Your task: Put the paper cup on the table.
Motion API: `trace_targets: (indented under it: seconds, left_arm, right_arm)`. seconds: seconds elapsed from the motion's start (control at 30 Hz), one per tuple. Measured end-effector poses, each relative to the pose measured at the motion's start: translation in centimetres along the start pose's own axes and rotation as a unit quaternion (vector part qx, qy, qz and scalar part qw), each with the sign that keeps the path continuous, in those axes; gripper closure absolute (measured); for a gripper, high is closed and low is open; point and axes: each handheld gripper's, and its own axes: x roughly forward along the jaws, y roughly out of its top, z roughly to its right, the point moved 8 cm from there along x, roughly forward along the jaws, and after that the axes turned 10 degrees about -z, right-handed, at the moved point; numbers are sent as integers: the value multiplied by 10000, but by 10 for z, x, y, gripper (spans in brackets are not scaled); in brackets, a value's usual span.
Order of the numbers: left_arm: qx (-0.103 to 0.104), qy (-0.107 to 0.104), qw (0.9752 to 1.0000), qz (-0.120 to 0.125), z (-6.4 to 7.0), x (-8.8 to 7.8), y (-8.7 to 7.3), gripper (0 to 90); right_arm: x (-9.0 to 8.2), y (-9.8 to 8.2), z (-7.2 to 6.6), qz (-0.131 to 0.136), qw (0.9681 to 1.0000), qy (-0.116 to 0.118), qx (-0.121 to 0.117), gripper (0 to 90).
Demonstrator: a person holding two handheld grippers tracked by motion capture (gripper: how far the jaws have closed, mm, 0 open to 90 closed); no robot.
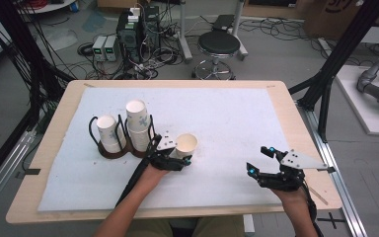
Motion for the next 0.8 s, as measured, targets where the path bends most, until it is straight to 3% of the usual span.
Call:
trace_targets:
  seconds: [0.07, 0.27, 0.43, 0.57, 0.6, 0.8]
  left_arm:
    - [-130, -2, 9999, 57, -1, -1, 1, 158]
    - [-179, -100, 9996, 212, 0, -17, -3, 158]
    - [-96, -225, 9984, 519, 2, -43, -5, 158]
    - [-188, -231, 9958, 871, -2, -73, -6, 159]
    - [-188, -231, 9958, 871, -2, -73, -6, 158]
    - [-119, -261, 9897, 1405, -5, -111, -11, 158]
  right_arm:
    - [-1, 0, 0, 21, 10000, 28, -14, 215]
    - [-1, -1, 0, 10, 10000, 32, -17, 215]
    - [-1, -1, 0, -13, 10000, 15, -13, 215]
    - [-1, -1, -1, -38, 10000, 17, -1, 215]
    - [-1, -1, -1, -38, 10000, 17, -1, 215]
    - [2, -5, 1, -181, 9998, -32, 22, 215]
